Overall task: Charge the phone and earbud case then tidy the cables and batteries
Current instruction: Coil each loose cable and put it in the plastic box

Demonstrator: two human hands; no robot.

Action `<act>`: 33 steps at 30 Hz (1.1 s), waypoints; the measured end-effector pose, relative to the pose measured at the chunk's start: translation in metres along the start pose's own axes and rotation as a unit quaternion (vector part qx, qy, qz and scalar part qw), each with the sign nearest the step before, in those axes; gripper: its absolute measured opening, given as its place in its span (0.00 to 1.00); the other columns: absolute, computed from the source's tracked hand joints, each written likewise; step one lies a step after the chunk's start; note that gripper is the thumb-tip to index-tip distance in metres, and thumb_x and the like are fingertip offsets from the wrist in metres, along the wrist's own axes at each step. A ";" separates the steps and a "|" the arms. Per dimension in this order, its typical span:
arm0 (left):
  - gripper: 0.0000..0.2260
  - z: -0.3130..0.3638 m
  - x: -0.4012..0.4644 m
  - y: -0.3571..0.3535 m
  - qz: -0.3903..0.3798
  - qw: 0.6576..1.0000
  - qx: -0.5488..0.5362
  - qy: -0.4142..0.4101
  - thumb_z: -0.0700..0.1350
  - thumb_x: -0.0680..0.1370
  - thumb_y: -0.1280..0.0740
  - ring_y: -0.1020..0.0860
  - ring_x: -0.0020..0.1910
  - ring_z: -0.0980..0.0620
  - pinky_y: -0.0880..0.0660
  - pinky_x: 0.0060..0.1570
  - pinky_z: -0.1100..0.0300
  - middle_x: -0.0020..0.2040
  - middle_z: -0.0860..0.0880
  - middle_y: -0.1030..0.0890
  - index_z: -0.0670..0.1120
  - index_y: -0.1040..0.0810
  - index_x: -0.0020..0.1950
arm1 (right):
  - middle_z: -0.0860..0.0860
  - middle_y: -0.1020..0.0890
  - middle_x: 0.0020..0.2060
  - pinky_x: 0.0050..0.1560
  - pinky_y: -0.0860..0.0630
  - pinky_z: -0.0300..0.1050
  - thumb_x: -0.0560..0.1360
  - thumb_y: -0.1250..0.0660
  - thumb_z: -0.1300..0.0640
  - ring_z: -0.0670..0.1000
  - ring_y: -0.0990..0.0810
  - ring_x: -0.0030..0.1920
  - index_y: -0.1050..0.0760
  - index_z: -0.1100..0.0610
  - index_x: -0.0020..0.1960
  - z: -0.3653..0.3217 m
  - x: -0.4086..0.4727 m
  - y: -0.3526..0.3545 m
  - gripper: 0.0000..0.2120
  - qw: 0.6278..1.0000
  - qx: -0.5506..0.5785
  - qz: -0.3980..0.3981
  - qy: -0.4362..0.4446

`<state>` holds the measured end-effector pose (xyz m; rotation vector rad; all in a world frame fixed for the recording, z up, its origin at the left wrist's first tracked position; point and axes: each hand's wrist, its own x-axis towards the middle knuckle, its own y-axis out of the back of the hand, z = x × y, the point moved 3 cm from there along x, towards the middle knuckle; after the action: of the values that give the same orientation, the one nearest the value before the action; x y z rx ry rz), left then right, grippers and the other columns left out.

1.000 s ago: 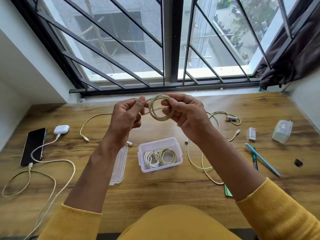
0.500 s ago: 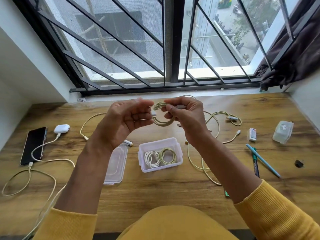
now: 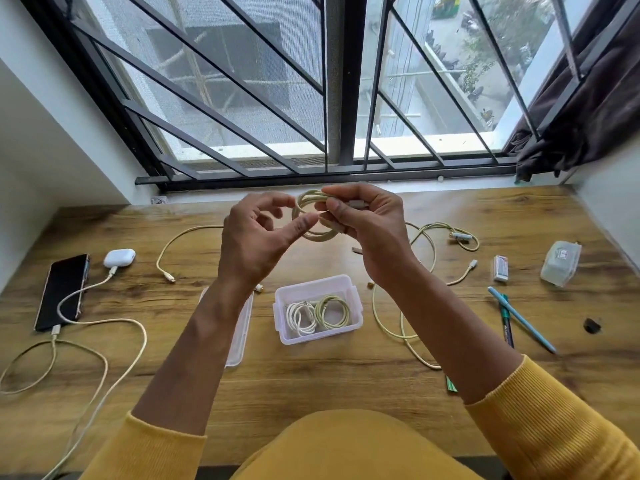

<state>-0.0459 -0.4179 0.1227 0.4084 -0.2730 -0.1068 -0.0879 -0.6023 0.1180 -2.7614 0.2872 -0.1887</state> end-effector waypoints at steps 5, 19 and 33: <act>0.08 -0.002 0.001 -0.002 -0.002 1.000 -0.011 -0.007 0.49 0.73 0.20 0.15 0.37 0.46 0.16 0.38 0.43 0.38 0.50 0.15 0.49 0.16 0.46 | 0.63 0.13 0.47 0.50 0.15 0.46 0.77 0.28 0.72 0.57 0.13 0.48 0.18 0.69 0.58 0.003 -0.001 -0.003 0.10 1.000 -0.025 -0.013 0.012; 0.06 0.008 0.003 -0.008 0.000 0.983 0.159 -0.089 0.46 0.78 0.29 0.19 0.31 0.49 0.20 0.33 0.51 0.32 0.51 0.18 0.47 0.15 0.44 | 0.61 0.12 0.41 0.46 0.16 0.48 0.76 0.27 0.71 0.54 0.16 0.38 0.17 0.67 0.56 -0.001 0.002 0.001 0.09 0.995 -0.101 -0.008 0.010; 0.17 -0.004 0.011 -0.017 -0.098 0.957 -0.211 0.175 0.56 0.78 0.26 0.13 0.44 0.41 0.15 0.47 0.48 0.45 0.36 0.13 0.41 0.16 0.46 | 0.61 0.12 0.43 0.53 0.18 0.63 0.76 0.26 0.71 0.56 0.16 0.42 0.15 0.60 0.57 -0.006 0.007 0.008 0.12 0.983 -0.176 -0.037 0.026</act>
<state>-0.0354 -0.4339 0.1148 0.0227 0.1429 -0.2790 -0.0835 -0.6138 0.1215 -3.1235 0.2524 -0.2497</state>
